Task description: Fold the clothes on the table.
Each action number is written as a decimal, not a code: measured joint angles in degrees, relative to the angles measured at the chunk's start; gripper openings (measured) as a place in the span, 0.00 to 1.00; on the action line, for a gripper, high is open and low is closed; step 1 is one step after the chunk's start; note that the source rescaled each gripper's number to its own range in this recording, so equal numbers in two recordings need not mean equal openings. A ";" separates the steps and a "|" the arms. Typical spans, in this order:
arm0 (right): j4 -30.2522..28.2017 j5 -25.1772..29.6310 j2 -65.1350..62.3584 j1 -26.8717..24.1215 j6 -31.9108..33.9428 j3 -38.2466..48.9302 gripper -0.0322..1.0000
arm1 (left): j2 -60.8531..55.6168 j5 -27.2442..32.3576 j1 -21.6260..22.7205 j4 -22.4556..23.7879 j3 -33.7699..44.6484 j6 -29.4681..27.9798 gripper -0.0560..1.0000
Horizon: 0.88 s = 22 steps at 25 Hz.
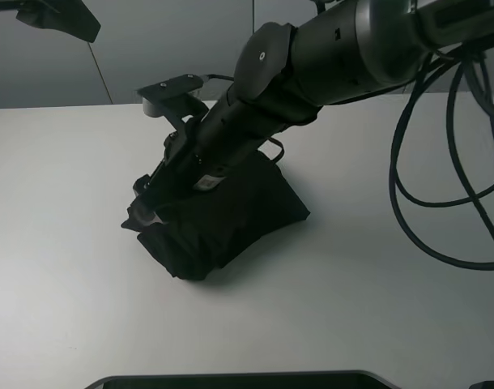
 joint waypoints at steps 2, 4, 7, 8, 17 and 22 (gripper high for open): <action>-8.66 0.43 -0.98 -0.49 5.36 0.00 0.52 | -0.26 0.00 0.00 0.00 0.00 0.00 0.85; -18.84 2.36 -2.44 -1.66 11.94 0.00 0.20 | -1.46 0.00 0.00 0.23 0.00 0.00 0.85; -34.65 7.03 -6.82 -4.16 23.20 0.00 0.05 | -5.48 -0.37 0.00 0.98 0.00 0.00 0.85; -39.44 8.27 -8.93 -4.83 26.38 0.00 0.04 | -6.94 -0.66 0.00 1.50 0.00 0.00 0.85; -71.45 20.93 -38.14 -6.22 45.53 0.00 0.11 | -25.48 -1.49 0.00 5.95 0.00 -3.01 0.85; -73.24 22.10 -56.35 -6.22 45.30 0.00 0.89 | -35.37 -1.16 0.00 6.96 0.00 -4.47 0.93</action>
